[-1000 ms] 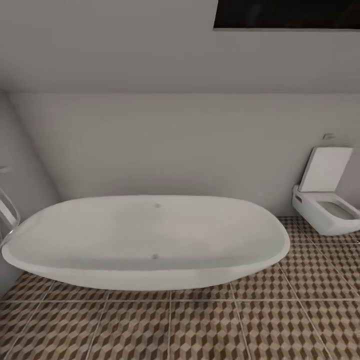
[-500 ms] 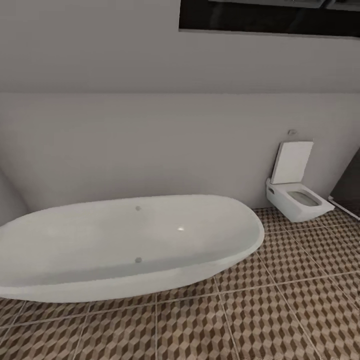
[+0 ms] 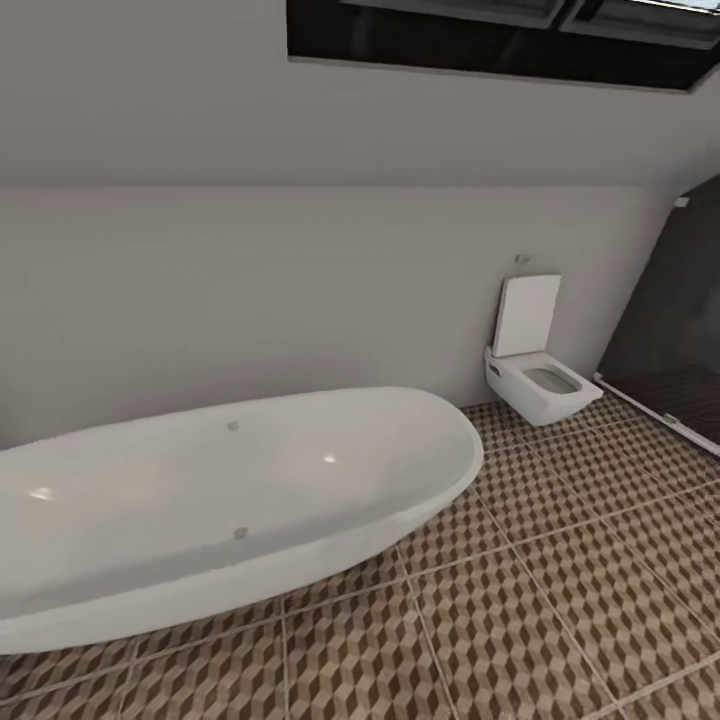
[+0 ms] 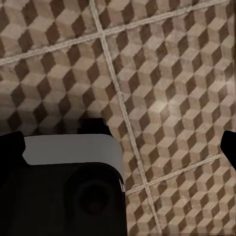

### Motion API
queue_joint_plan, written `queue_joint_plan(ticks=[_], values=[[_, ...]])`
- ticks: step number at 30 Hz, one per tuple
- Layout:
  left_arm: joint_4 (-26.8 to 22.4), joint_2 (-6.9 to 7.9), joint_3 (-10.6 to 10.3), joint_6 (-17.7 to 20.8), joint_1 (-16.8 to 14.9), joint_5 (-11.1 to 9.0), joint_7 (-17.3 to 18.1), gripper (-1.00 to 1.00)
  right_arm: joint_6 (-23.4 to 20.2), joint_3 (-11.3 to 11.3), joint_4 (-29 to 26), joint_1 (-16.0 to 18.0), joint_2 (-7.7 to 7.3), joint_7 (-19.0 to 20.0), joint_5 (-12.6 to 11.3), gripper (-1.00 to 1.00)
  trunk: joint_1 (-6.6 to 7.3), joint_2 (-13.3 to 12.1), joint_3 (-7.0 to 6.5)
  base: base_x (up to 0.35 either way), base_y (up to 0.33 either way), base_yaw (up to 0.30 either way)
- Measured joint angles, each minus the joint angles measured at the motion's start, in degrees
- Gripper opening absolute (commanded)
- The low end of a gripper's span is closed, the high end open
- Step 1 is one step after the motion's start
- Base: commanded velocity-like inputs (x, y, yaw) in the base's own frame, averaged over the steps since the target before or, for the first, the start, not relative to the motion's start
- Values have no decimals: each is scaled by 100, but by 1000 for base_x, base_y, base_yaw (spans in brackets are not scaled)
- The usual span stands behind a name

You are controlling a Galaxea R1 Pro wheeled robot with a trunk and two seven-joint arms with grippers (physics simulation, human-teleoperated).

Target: Take the four mousetraps from the cabinet in the bathroom and place them on the bathroom floor. Make sure all four end up on the same floor surface, and ensure that at least two of them are either under or directly next to the same bathroom sink.

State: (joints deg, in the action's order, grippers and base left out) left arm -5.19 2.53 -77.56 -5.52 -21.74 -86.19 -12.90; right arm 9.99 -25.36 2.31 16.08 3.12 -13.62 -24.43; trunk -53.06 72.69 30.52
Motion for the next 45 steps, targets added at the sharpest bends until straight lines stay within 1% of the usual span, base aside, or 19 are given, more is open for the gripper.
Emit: queue_joint_plan(ticks=[16,25,39,45], values=[[0,2,0,-1,-2,0,0,100,0,2,0,0,7,-2,0,100,0,0,0,0,0,-268],[-1,-4,0,-1,3,-1,-1,100,5,1,0,1,-18,4,8,100,0,0,0,0,0,-52],[-1,2,0,-4,1,-1,-1,100,15,0,-4,1,9,-6,2,100,0,0,0,0,0,-5],[0,3,0,-3,1,-1,0,100,10,-1,-1,-1,18,-8,1,100,0,0,0,0,0,-114]])
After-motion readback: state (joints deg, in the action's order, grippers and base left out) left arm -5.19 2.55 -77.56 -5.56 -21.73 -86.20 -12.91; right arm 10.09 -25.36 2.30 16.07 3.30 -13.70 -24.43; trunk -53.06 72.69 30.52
